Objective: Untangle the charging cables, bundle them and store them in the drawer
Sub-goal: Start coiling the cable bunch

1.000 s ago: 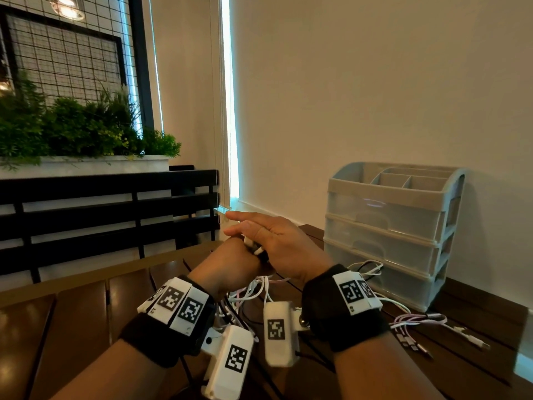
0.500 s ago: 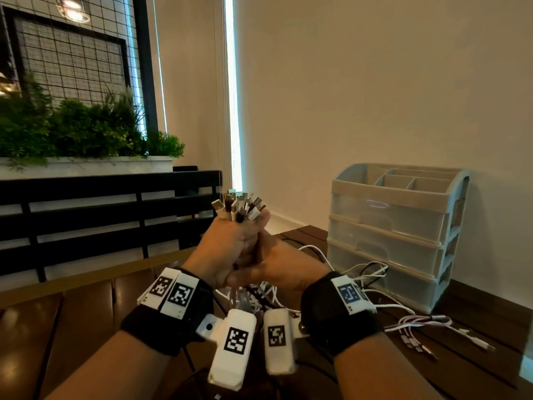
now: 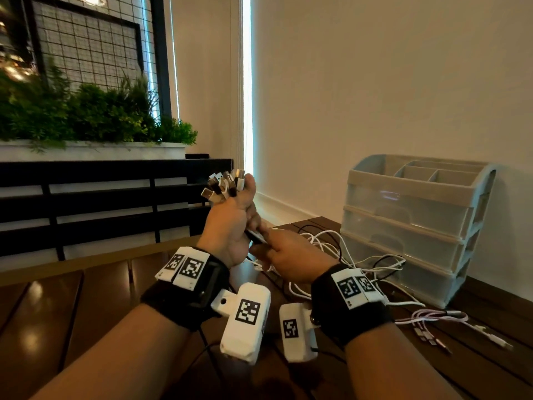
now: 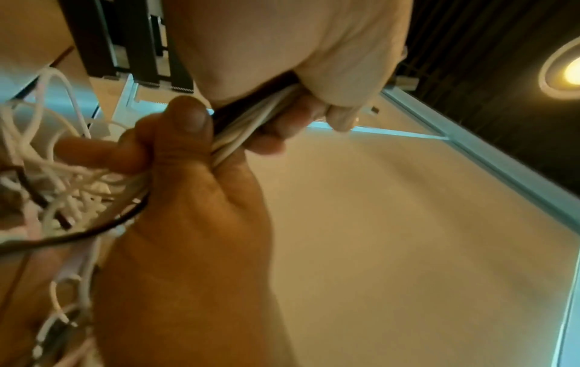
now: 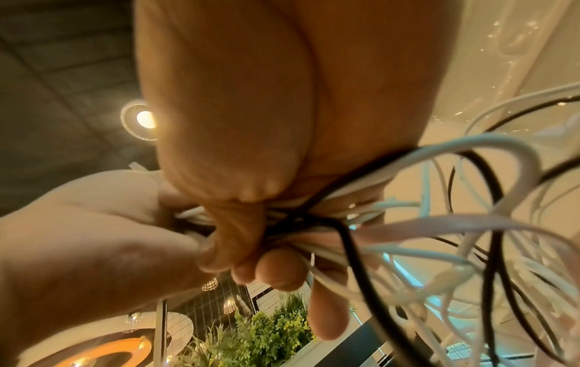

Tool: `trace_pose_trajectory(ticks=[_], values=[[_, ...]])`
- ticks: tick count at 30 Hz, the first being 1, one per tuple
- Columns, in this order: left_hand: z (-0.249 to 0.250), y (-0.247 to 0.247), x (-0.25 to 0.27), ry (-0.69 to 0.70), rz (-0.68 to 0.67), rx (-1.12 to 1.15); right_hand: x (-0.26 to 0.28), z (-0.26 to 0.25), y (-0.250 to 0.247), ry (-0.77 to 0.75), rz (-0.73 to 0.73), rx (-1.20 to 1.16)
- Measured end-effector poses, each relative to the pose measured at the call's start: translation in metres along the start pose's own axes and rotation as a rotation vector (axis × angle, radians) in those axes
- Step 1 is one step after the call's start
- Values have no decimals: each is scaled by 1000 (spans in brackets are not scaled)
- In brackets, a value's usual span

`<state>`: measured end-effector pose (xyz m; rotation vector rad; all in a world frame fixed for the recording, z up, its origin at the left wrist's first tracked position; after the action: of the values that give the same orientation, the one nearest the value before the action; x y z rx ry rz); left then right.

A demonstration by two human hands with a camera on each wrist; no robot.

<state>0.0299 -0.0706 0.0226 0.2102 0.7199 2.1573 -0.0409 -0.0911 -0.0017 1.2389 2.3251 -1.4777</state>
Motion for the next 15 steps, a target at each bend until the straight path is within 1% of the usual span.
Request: trace_pose_trajectory(ticks=[2,3,4,6,7,8,10,12,15], values=[[-2,-6,-2,27,59,23,3,-4,2,-28,-40,22],[-2,-7,-2,38,60,41,5,-2,3,-16,-70,0],[-2,-5,-1,44,38,61,8,0,4,18,-104,-48],[-2,0,1,37,-47,94,13,1,4,99,-156,-223],[-2,4,3,28,-89,103,15,0,3,119,-166,-298],[-2,8,4,23,-127,106,15,0,3,114,-164,-322],[-2,12,5,23,-166,91,14,0,2,111,-137,-310],[0,9,3,23,-144,75,12,-1,3,129,-111,-288],[1,2,-2,-10,-96,78,7,-2,-1,45,-76,-83]])
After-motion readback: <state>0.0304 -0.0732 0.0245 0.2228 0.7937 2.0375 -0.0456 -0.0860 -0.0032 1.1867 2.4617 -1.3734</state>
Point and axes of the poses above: each hand's wrist, its own x-axis away from the middle knuckle, its own y-axis out of the palm, z = x × y, the point moved 10 cm from there along -x, towards the middle knuckle, and after that the axes turned 15 degrees about z, right-handed, at the moved point
